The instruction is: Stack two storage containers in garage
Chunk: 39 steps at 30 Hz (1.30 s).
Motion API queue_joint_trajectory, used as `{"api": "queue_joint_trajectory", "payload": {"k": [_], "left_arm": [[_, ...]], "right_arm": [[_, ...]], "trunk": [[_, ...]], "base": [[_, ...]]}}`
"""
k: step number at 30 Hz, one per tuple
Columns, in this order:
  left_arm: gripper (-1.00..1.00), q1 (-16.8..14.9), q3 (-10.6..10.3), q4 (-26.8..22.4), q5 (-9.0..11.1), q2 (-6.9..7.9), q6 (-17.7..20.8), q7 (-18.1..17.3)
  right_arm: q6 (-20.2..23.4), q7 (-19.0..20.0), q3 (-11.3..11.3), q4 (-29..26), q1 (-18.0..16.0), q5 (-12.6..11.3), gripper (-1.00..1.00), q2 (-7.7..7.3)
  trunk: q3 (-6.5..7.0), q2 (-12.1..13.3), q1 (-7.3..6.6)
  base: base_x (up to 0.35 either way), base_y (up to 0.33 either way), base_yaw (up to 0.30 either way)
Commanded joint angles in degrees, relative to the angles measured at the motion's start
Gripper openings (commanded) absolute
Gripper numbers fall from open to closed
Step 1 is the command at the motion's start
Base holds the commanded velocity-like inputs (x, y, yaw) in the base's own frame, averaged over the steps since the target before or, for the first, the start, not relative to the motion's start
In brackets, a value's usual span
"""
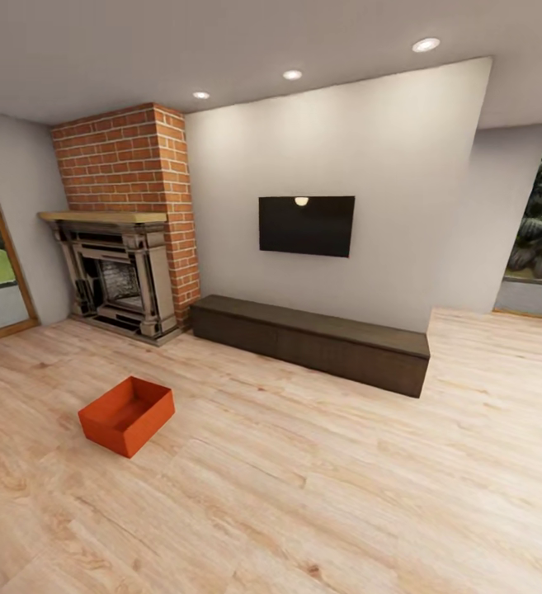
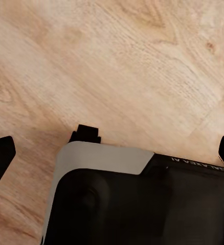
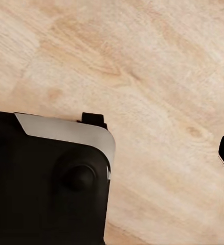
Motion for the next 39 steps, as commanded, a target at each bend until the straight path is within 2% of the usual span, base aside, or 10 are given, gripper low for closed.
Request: {"api": "queue_joint_trajectory", "payload": {"k": [1, 39], "left_arm": [[1.00, -0.04, 0.10, 0.00, 0.43, 0.02, 0.25, -0.17], [1.00, -0.04, 0.07, 0.00, 0.40, -0.05, 0.27, -0.17]], "right_arm": [[-0.27, -0.23, 0.39, 0.15, -0.07, -0.05, 1.00, 0.02], [0.00, -0.22, 0.93, 0.15, -0.07, 0.53, 1.00, 0.01]], "trunk": [[-0.07, -0.04, 0.04], [-0.07, -0.04, 0.04]], "base": [[0.324, 0.000, 0.000], [0.324, 0.000, 0.005]]}}
